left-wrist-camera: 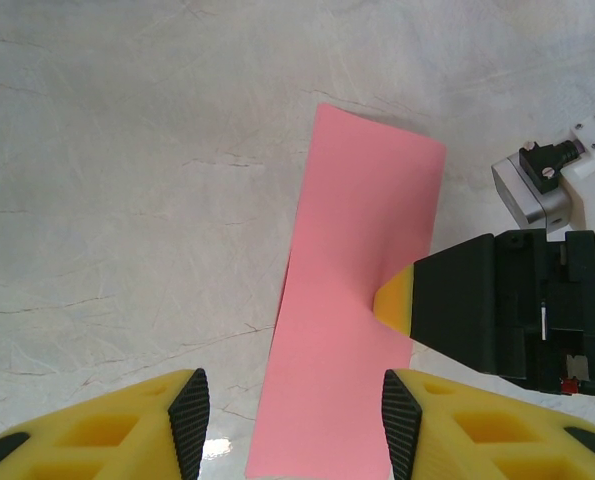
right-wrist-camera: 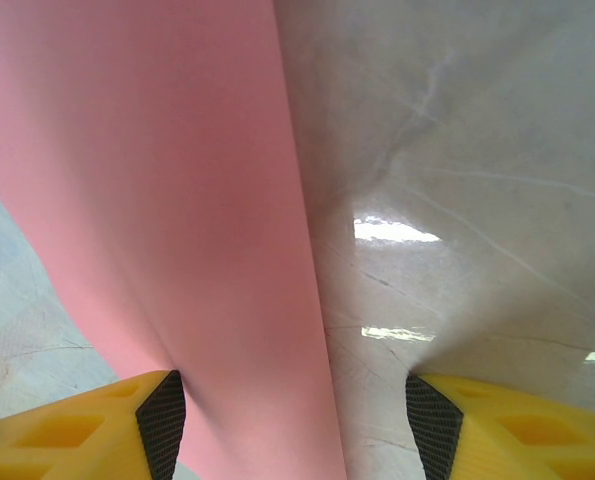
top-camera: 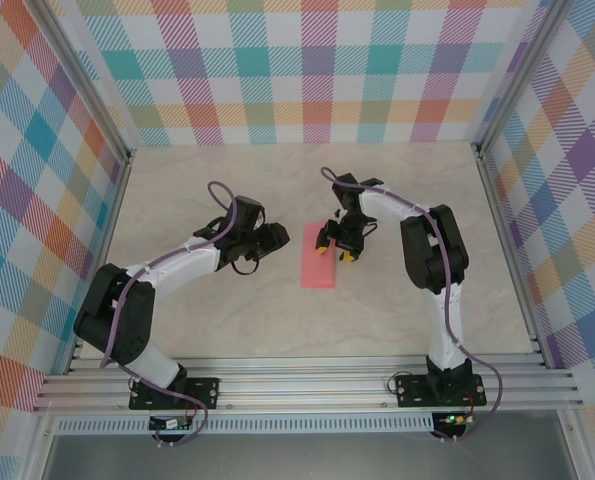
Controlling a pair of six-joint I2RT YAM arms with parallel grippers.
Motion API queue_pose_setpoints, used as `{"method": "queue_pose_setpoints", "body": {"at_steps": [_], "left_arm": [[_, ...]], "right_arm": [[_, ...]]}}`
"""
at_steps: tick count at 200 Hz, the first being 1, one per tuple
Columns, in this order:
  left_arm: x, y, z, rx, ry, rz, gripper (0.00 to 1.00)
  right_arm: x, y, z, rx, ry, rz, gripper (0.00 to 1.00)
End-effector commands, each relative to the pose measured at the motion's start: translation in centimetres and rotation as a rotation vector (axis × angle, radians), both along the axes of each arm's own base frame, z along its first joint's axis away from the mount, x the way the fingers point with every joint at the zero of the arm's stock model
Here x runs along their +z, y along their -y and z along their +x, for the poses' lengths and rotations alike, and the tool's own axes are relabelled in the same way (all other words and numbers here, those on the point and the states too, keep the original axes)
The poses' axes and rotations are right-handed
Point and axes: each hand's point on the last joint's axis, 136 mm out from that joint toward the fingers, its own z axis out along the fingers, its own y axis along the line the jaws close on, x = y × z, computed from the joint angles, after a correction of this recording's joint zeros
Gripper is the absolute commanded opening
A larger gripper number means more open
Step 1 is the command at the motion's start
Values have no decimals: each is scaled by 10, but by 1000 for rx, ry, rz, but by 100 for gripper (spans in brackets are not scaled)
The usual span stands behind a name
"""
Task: Fold a paper plane with a square sheet of paper (pick it up from the middle)
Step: Hold the square sheet of paper at the center of the table.
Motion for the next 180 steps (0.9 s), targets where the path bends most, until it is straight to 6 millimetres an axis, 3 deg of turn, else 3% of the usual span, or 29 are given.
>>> {"method": "queue_pose_setpoints", "body": {"at_steps": [1, 62, 99, 180], "left_arm": [[3, 1, -6, -28, 5, -4, 51], [0, 18, -6, -82, -8, -20, 46], [-6, 41, -3, -129, -34, -27, 31], [-25, 70, 6, -179, -88, -28, 18]], "right_arm": [[-42, 17, -20, 30, -91, -115, 64], [-46, 20, -22, 23, -100, -131, 64], [-48, 23, -24, 26, -106, -145, 64], [-54, 27, -26, 22, -116, -170, 64]]}}
